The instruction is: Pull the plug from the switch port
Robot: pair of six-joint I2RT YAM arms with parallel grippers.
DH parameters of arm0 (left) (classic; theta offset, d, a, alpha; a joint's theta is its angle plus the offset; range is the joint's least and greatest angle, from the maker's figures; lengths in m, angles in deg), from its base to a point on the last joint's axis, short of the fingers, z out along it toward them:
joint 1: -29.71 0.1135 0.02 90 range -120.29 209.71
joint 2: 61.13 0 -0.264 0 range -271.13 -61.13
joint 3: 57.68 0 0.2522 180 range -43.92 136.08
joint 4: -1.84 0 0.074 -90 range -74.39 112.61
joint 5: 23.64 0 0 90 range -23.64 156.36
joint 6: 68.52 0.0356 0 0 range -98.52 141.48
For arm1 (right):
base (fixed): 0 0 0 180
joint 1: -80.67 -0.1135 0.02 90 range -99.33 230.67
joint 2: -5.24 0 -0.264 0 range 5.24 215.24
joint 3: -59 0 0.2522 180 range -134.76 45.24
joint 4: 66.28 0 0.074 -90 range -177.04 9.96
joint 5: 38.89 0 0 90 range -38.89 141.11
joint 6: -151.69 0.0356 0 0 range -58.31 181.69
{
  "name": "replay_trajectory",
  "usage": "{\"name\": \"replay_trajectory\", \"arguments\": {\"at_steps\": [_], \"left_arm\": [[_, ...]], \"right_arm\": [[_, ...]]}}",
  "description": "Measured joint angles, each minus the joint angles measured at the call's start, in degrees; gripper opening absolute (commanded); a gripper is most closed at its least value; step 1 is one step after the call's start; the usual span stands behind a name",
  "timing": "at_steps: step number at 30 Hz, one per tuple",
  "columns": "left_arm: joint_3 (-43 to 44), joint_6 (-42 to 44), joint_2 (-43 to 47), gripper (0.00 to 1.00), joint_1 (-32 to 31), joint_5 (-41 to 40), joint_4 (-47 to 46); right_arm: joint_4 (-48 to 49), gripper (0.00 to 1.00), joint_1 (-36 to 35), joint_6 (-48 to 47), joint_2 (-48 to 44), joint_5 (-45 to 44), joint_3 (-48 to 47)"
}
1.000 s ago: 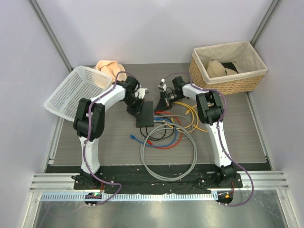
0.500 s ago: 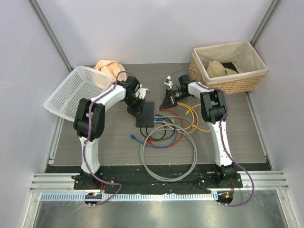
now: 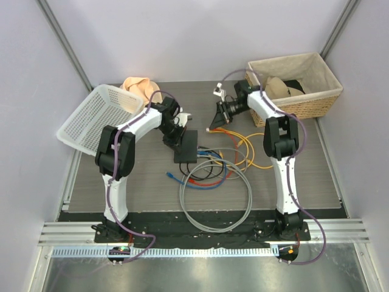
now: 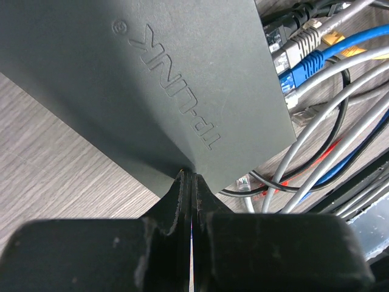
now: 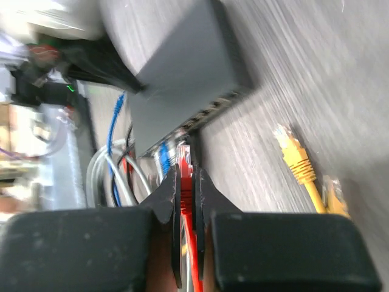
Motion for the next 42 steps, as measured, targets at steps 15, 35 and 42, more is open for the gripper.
{"name": "replay_trajectory", "arguments": {"at_steps": [15, 35, 42], "left_arm": [[8.7, 0.6, -5.4, 0.00, 1.2, 5.1, -0.2], [3.3, 5.5, -0.3, 0.00, 4.4, 4.8, -2.6], [0.7, 0.9, 0.4, 0.00, 4.4, 5.9, -4.6]], "right_arm": [[-11.2, 0.01, 0.4, -17.3, -23.6, -37.9, 9.1], [19.1, 0.89, -1.2, -0.5, -34.8, -32.3, 25.2], [22.3, 0.70, -5.5, 8.2, -21.2, -14.2, 22.7]]}}
